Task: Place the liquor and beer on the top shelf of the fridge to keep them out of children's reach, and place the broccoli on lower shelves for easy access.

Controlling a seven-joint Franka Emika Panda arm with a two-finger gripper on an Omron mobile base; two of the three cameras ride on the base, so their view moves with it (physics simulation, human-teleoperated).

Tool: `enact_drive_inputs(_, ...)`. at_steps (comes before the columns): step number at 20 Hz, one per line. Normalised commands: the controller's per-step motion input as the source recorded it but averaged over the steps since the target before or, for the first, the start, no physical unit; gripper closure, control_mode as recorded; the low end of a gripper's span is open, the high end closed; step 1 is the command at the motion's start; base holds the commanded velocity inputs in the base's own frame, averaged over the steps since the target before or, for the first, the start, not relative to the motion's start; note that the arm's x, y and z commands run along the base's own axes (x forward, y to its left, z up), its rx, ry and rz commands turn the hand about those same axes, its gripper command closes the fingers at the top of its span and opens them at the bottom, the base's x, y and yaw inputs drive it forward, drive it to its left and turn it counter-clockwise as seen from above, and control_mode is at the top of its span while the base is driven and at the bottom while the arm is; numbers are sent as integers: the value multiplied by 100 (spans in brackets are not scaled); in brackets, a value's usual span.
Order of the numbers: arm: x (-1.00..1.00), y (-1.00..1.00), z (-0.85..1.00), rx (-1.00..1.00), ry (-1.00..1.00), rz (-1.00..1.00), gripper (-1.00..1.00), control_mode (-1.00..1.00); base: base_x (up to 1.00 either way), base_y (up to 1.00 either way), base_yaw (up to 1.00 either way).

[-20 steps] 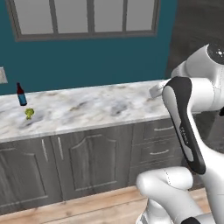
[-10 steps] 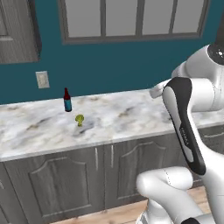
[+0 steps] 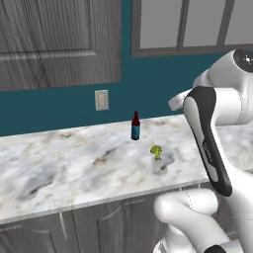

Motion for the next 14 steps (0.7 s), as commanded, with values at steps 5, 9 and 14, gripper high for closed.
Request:
enact_drive_inputs(5,9,6,-11,-1,3,0,-100,-100,36,53,0)
enact_drive_inputs(9,32,-9,-58,0,11,-2,-100,-100,0,0,0)
enact_drive_inputs(14,15,-54,-54,4,2,-5,-100,-100,0,0,0)
